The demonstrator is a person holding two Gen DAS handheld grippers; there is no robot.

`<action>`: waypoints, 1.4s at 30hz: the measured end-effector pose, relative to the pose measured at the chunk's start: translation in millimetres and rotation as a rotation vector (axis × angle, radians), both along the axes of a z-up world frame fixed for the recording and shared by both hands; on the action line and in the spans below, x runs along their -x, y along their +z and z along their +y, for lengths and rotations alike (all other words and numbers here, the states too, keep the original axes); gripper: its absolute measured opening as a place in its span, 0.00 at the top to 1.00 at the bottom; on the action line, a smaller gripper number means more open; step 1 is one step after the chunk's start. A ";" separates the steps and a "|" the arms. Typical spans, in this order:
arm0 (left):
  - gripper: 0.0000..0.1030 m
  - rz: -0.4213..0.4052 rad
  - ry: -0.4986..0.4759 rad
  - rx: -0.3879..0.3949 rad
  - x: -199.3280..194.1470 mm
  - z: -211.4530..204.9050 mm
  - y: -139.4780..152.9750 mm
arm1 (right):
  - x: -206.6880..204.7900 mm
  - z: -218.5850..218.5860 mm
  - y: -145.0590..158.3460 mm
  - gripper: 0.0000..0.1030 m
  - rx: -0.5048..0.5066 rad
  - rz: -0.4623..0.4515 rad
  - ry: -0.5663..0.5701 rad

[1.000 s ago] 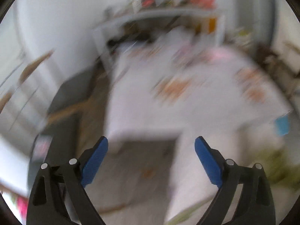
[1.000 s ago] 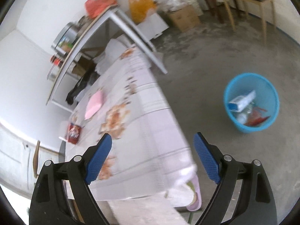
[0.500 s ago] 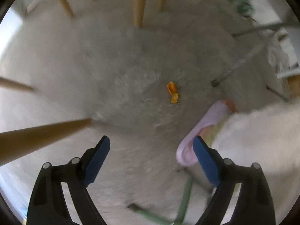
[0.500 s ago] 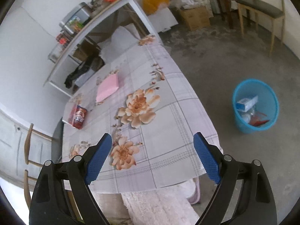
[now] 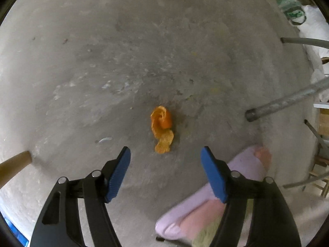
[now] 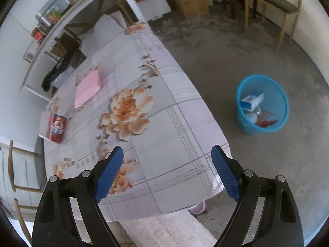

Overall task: Collect trash
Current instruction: 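Lower the left gripper to the orange peel on the floor and grasp it, then grasp the pink sponge on the table with the right gripper while the left holds the peel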

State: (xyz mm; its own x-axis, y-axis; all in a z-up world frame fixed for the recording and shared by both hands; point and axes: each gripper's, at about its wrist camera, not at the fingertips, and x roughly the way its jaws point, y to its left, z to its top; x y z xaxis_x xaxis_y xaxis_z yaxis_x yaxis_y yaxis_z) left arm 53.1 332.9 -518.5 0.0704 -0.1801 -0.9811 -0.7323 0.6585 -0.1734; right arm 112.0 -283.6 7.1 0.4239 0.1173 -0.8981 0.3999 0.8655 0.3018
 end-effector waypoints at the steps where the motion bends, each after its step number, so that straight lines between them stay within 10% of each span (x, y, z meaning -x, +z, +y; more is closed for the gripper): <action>1: 0.36 0.014 0.005 -0.005 -3.0 0.5 -4.6 | -0.3 0.3 0.2 0.21 0.008 0.008 0.000; 12: 0.45 0.054 0.040 -0.078 -22.3 4.4 -24.2 | -13.0 6.2 5.7 0.22 0.065 0.030 0.005; 18: 0.80 0.114 -0.023 -0.185 -17.7 -11.4 -19.3 | -26.1 12.2 -4.8 0.23 0.051 0.047 0.031; 25: 0.91 0.108 -0.062 -0.182 -17.9 -10.6 -12.2 | -42.6 21.8 2.3 0.26 0.034 0.012 0.071; 42: 0.92 0.053 -0.184 -0.067 88.2 -46.4 69.6 | -231.0 170.3 24.7 0.17 0.106 -0.163 0.589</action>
State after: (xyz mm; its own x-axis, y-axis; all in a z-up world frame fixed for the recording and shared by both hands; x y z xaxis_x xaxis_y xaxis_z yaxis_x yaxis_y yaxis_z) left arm -35.2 286.6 -448.9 -0.0095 -0.1197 -0.9928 -0.6054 0.7908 -0.0896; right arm 343.1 -113.3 31.8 0.4478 0.2866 -0.8469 -0.1977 0.9555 0.2189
